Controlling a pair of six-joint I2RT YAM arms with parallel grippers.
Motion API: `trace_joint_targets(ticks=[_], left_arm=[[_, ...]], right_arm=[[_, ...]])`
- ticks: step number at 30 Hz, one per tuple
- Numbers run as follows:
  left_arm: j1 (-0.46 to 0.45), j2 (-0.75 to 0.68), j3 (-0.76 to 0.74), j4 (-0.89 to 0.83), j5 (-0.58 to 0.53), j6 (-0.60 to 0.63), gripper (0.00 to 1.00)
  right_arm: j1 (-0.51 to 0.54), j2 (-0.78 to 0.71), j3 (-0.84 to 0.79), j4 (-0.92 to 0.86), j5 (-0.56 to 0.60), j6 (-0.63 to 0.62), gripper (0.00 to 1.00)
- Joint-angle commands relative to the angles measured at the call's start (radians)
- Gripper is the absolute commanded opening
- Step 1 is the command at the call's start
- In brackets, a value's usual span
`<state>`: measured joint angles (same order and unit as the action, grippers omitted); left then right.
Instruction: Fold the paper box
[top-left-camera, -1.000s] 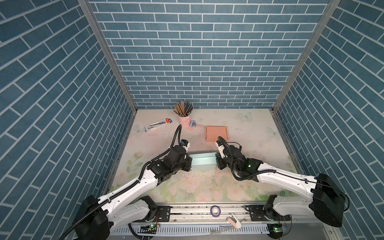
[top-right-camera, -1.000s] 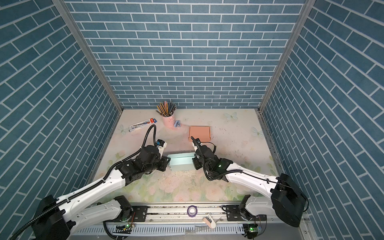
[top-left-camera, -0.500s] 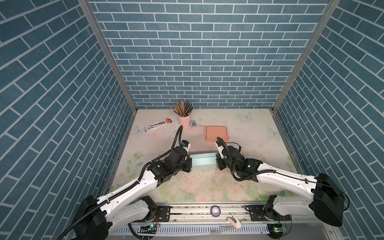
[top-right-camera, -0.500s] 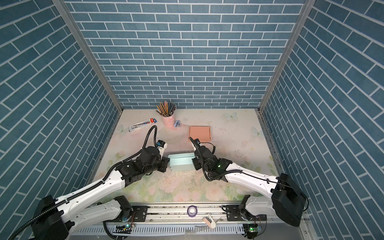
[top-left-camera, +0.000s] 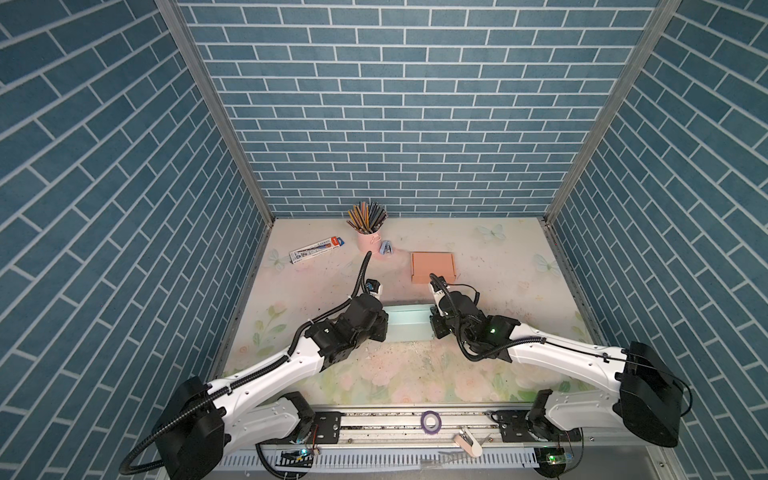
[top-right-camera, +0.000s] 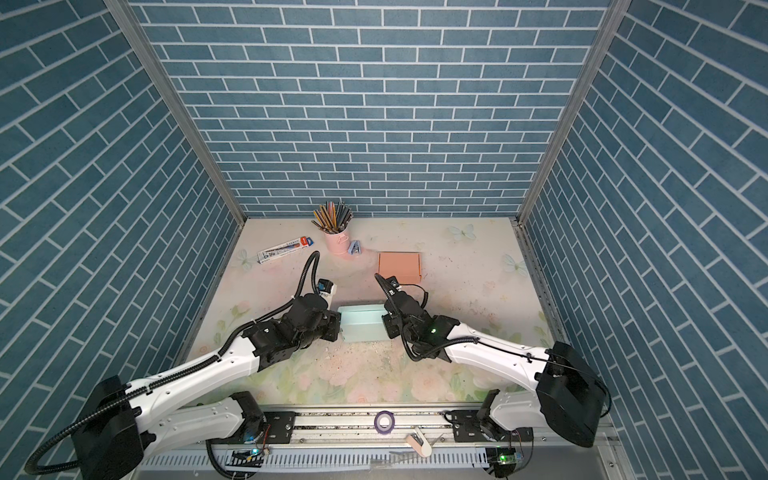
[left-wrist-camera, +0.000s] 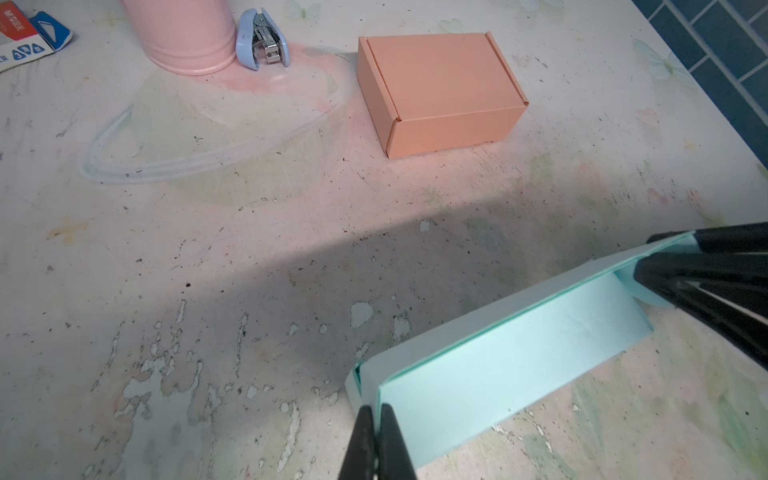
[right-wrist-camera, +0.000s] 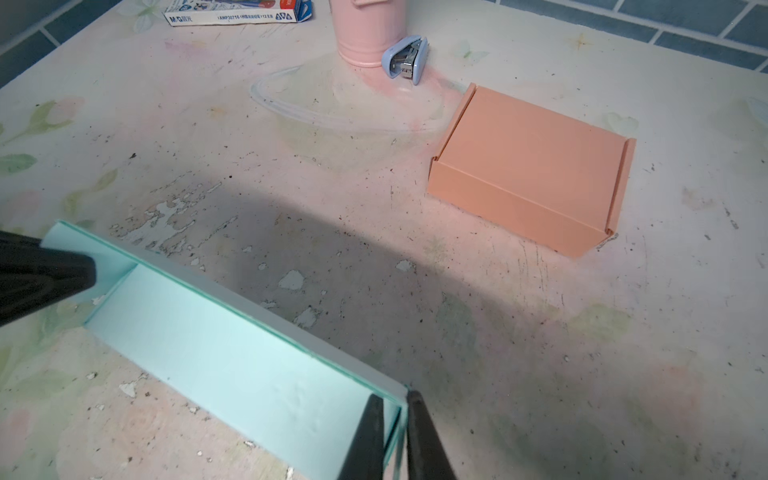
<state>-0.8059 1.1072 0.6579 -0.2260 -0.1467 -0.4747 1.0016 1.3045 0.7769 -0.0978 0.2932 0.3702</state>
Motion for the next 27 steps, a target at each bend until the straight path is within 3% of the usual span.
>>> trace_joint_targets(ticks=[1,11,19,27], left_arm=[[-0.027,0.01,0.028,0.032,0.019,-0.03,0.06],[-0.036,0.029,0.085,-0.025,0.012,-0.037,0.05],[-0.036,0.092,0.118,-0.038,0.081,-0.11,0.03],[-0.036,0.09,0.116,-0.028,0.07,-0.18,0.03]], right_arm=[[0.023,0.01,0.03,0.017,-0.039,0.045,0.14],[0.024,0.0,0.037,0.013,-0.023,0.055,0.13],[0.048,0.021,0.057,-0.014,0.061,0.031,0.13],[0.082,0.027,0.075,-0.031,0.111,0.005,0.13]])
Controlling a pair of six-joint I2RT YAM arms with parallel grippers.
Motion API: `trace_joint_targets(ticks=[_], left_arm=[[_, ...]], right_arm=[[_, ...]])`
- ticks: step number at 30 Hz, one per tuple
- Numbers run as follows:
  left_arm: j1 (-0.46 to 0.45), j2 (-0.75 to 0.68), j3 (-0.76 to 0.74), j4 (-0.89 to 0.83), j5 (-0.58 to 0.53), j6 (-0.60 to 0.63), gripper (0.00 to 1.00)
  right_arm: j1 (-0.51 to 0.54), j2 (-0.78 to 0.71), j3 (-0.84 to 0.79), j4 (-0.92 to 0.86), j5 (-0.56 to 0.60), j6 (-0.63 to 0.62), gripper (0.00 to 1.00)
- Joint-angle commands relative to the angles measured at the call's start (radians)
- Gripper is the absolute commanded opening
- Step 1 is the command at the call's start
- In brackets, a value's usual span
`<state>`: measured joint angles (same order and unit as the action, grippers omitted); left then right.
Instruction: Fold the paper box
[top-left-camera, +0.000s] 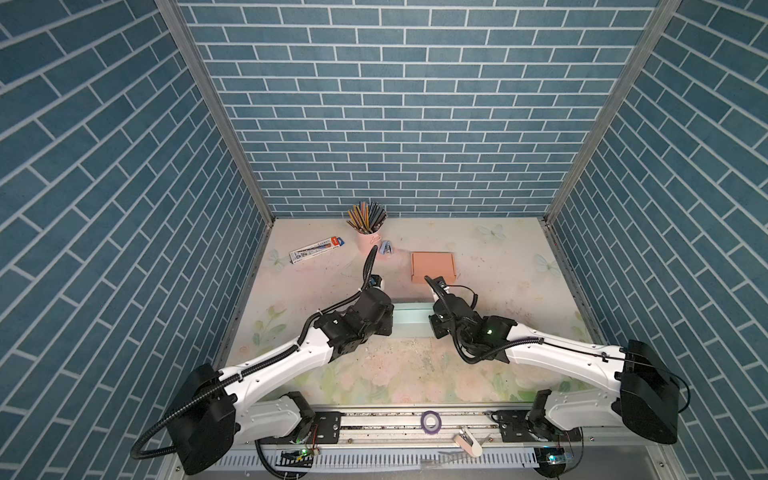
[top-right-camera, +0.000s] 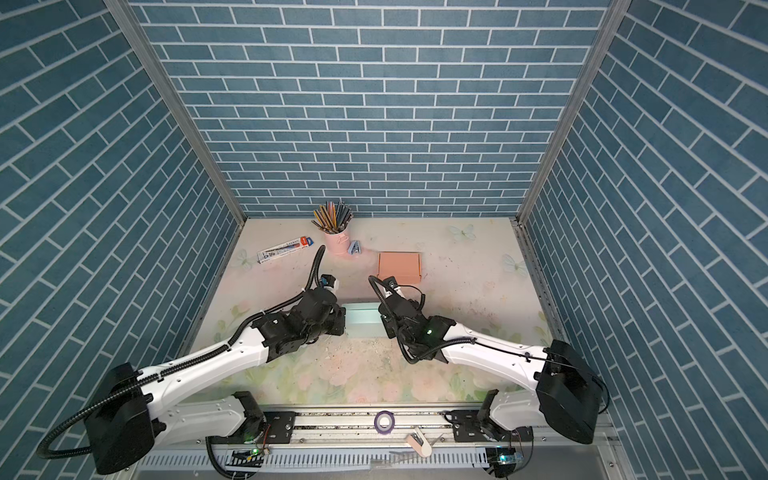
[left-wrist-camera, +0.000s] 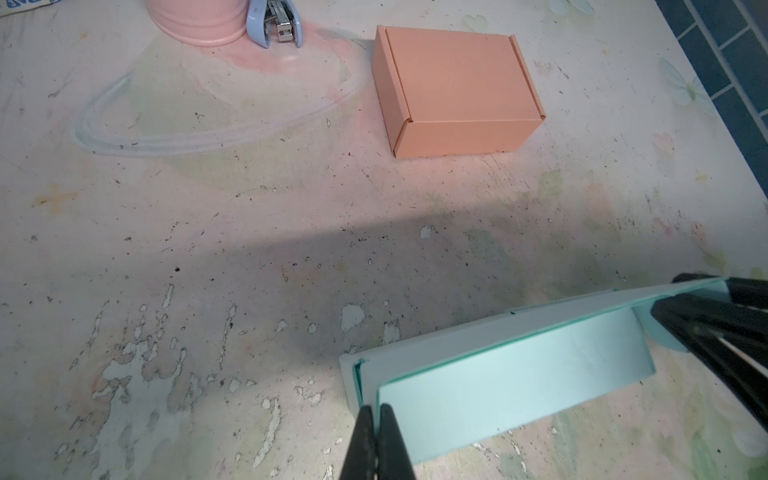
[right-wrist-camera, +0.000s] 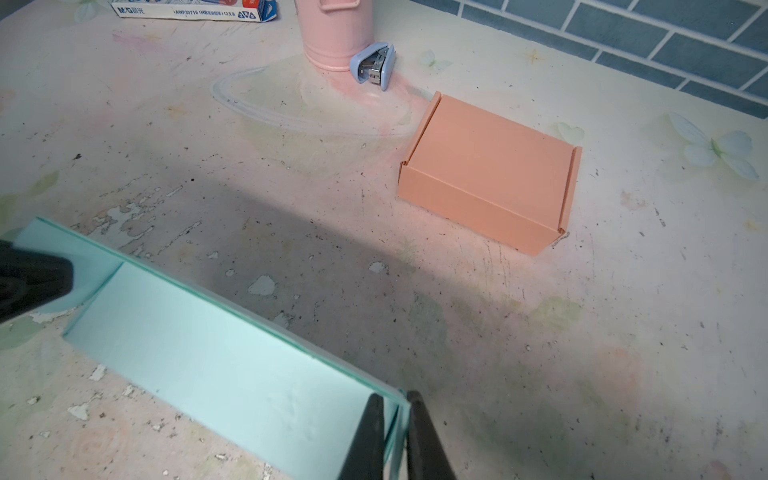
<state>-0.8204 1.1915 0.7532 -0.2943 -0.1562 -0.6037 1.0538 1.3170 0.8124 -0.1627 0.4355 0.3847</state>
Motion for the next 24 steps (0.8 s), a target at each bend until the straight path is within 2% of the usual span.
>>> trace_joint_targets(ticks=[1,9,24], left_arm=[[-0.021,0.006,0.021,0.037,0.076,-0.058,0.03],[-0.022,-0.011,0.013,0.035,0.053,-0.089,0.03],[-0.044,-0.026,-0.023,0.082,0.002,-0.104,0.0]], right_arm=[[0.031,0.016,0.035,0.043,-0.036,-0.007,0.14],[0.032,0.025,0.028,0.085,-0.066,0.035,0.16],[0.018,0.048,0.08,0.053,-0.1,0.146,0.18]])
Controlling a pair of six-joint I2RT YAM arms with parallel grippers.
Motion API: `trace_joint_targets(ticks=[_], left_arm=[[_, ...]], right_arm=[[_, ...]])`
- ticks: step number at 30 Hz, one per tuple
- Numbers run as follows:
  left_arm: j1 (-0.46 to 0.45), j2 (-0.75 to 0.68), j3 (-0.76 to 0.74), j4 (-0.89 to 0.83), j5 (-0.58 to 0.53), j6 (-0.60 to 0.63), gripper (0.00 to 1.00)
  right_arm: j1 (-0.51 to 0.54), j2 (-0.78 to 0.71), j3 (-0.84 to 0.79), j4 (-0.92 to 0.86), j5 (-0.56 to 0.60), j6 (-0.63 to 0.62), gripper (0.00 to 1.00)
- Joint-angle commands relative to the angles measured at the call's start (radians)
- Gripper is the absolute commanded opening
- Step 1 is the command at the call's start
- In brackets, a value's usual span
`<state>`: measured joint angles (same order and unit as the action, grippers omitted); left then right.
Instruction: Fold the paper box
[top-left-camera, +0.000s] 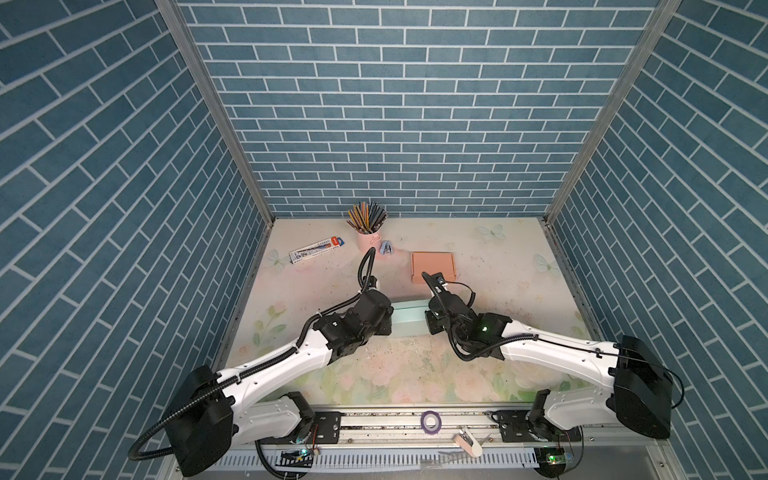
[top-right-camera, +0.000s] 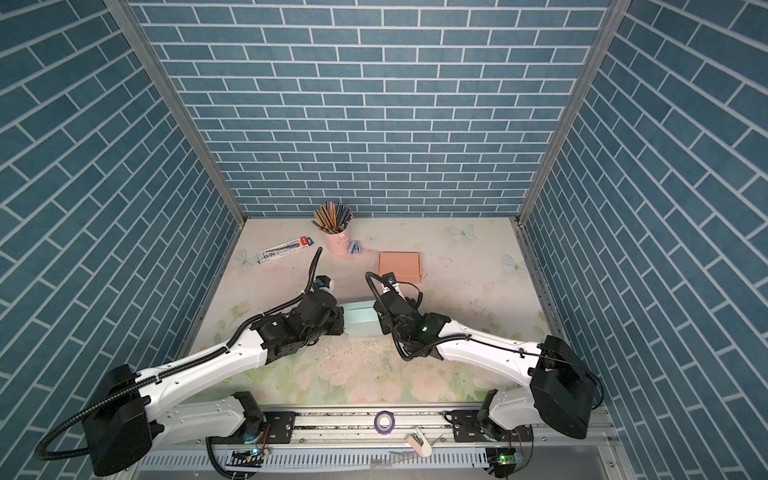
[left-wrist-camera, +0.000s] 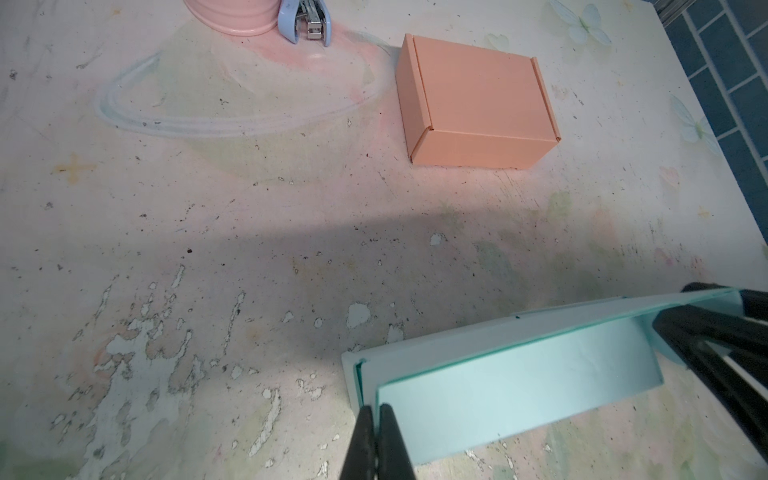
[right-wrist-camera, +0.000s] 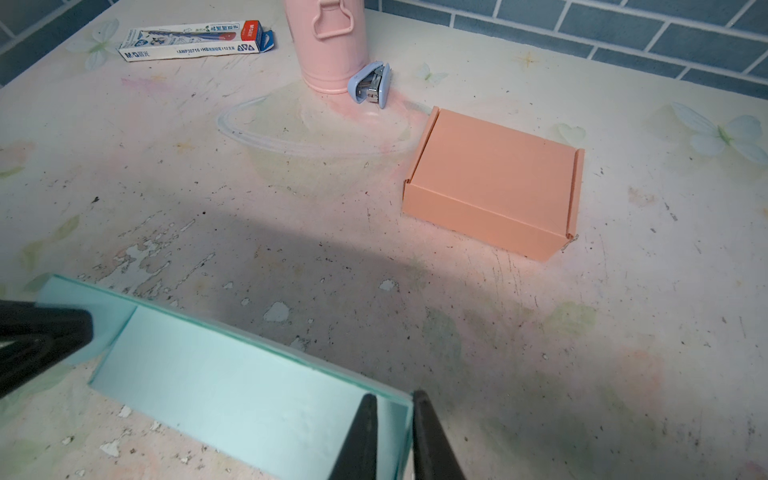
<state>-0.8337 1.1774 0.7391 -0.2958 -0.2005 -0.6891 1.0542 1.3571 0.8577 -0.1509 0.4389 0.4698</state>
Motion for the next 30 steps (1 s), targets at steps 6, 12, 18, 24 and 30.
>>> trace_joint_targets(ticks=[6,12,18,24,30], left_arm=[[-0.044,-0.003,-0.004,0.108,0.033,-0.027,0.0],[-0.063,0.014,-0.003,0.116,0.003,-0.027,0.0],[-0.079,0.017,-0.004,0.112,-0.026,-0.026,0.0],[-0.097,0.024,-0.009,0.122,-0.046,-0.035,0.0],[-0.112,0.03,-0.025,0.151,-0.063,-0.049,0.0]], right_arm=[[0.011,0.019,0.025,0.034,-0.1,0.08,0.18],[0.012,0.03,0.018,0.04,-0.103,0.099,0.18],[0.008,0.027,0.001,0.048,-0.097,0.114,0.19],[0.0,0.019,-0.011,0.083,-0.134,0.136,0.18],[-0.002,0.023,-0.03,0.093,-0.141,0.159,0.18]])
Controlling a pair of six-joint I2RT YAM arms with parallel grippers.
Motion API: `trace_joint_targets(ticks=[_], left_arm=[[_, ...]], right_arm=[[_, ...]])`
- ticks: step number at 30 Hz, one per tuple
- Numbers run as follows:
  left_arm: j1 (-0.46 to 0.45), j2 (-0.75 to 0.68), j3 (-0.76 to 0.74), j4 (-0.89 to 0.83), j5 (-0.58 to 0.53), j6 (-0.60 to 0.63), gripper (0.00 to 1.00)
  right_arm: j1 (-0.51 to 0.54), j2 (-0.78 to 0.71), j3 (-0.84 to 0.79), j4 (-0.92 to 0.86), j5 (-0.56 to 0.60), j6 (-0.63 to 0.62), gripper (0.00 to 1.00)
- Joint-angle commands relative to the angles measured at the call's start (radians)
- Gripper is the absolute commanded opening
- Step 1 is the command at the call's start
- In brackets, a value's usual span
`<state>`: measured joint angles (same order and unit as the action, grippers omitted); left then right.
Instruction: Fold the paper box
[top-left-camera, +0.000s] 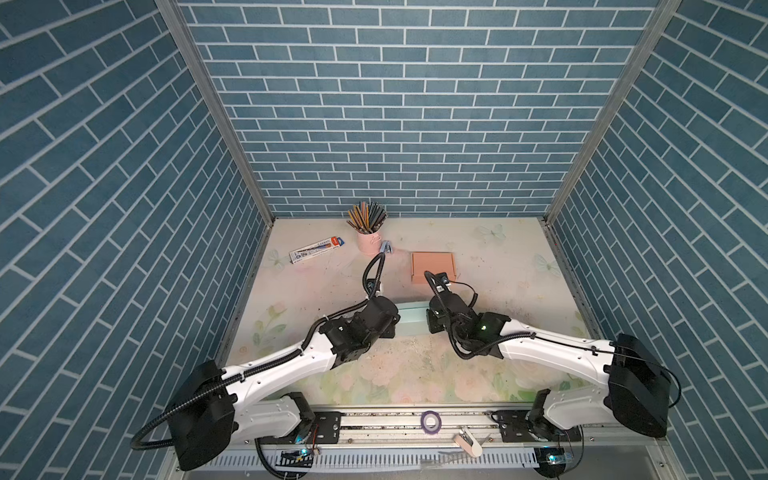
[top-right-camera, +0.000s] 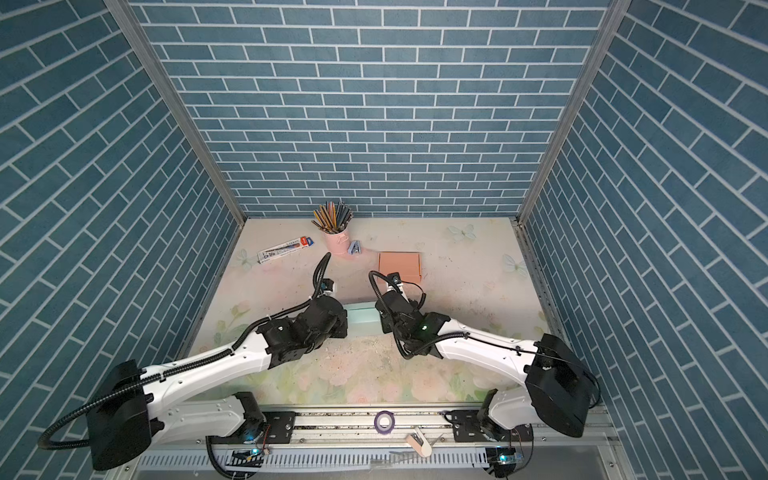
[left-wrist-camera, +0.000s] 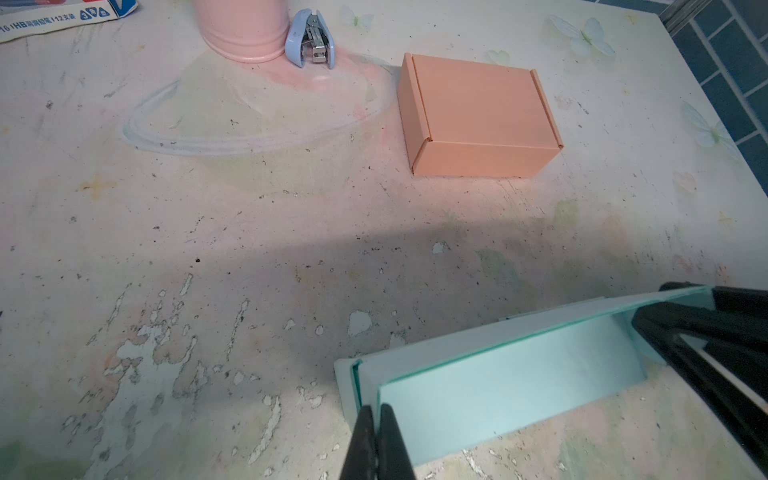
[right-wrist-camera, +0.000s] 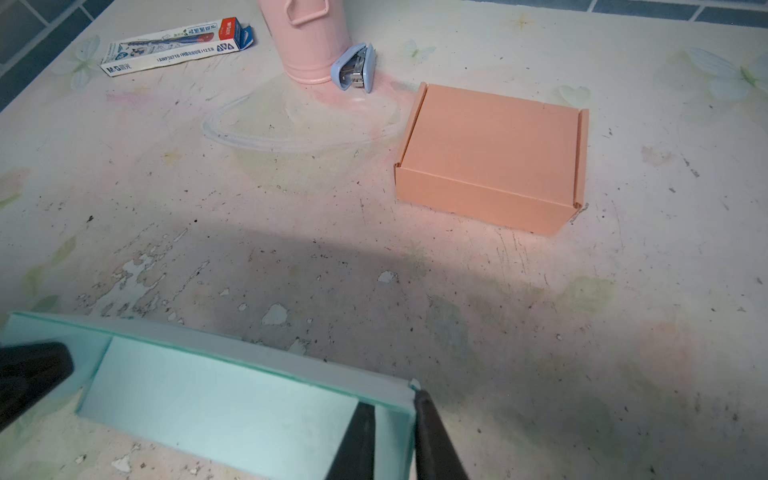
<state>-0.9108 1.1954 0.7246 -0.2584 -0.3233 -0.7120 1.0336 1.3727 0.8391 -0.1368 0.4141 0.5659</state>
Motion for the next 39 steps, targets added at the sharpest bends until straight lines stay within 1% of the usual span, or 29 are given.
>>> trace_joint_targets(ticks=[1,9,11,16,24,30,39], left_arm=[[-0.039,0.013,-0.014,0.116,0.054,-0.03,0.0],[-0.05,0.011,-0.023,0.145,0.036,-0.037,0.0],[-0.055,0.012,-0.053,0.164,0.034,-0.038,0.0],[-0.086,0.004,-0.091,0.243,-0.016,-0.036,0.0],[-0.115,0.042,-0.108,0.293,-0.048,-0.032,0.0],[-0.14,0.062,-0.115,0.307,-0.096,-0.028,0.0],[-0.168,0.095,-0.152,0.36,-0.157,-0.006,0.0]], right_arm=[[0.018,0.004,-0.019,0.084,-0.116,0.069,0.18],[0.017,-0.009,-0.043,0.089,-0.112,0.077,0.18],[0.017,-0.009,-0.049,0.089,-0.112,0.078,0.18],[0.016,-0.011,-0.053,0.085,-0.105,0.077,0.17],[0.017,-0.009,-0.063,0.098,-0.103,0.078,0.16],[0.017,-0.023,-0.083,0.114,-0.092,0.08,0.16],[0.016,-0.08,-0.149,0.188,-0.082,0.103,0.17]])
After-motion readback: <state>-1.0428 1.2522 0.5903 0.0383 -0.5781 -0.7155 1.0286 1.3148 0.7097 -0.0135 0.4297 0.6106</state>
